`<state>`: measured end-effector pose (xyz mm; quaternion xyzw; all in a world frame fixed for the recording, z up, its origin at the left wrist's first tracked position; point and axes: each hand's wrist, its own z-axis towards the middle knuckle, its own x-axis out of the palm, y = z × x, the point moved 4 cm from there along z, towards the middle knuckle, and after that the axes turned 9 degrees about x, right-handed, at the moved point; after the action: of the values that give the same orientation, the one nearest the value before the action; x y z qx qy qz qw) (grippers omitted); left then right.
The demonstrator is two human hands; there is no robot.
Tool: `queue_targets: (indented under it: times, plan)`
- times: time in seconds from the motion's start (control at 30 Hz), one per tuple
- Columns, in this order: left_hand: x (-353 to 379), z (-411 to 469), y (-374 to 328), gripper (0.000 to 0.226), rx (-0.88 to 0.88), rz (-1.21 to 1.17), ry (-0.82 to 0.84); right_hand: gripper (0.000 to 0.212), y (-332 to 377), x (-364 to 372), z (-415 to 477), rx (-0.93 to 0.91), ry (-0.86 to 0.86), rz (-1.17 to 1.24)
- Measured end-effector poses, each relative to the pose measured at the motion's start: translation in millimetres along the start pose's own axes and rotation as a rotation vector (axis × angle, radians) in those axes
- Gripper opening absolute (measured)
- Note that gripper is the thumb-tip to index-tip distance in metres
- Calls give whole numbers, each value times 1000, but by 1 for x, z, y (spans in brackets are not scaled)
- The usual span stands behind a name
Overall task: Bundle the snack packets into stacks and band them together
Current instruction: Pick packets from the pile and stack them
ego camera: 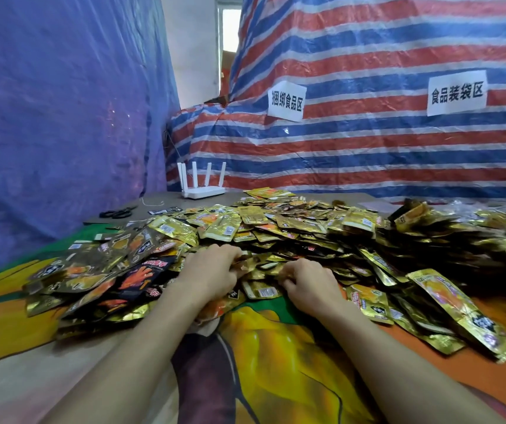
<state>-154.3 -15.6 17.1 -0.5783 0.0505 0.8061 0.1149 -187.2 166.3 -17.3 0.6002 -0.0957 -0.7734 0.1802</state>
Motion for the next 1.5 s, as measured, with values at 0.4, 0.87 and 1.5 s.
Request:
queue_targets:
  times: [0.4,0.87,1.5]
  plan:
    - [-9,-11,20,4,-109,-1163,-563,12,-14,-32,-2,0,-343,645]
    - [5,-5,-1,67,-117,-1762,-503,23,-6,-42,-11,11,-364,1451]
    - [19,-8,-44,36,92,-1512,-573,11,15,-33,-20,17,-322,1479]
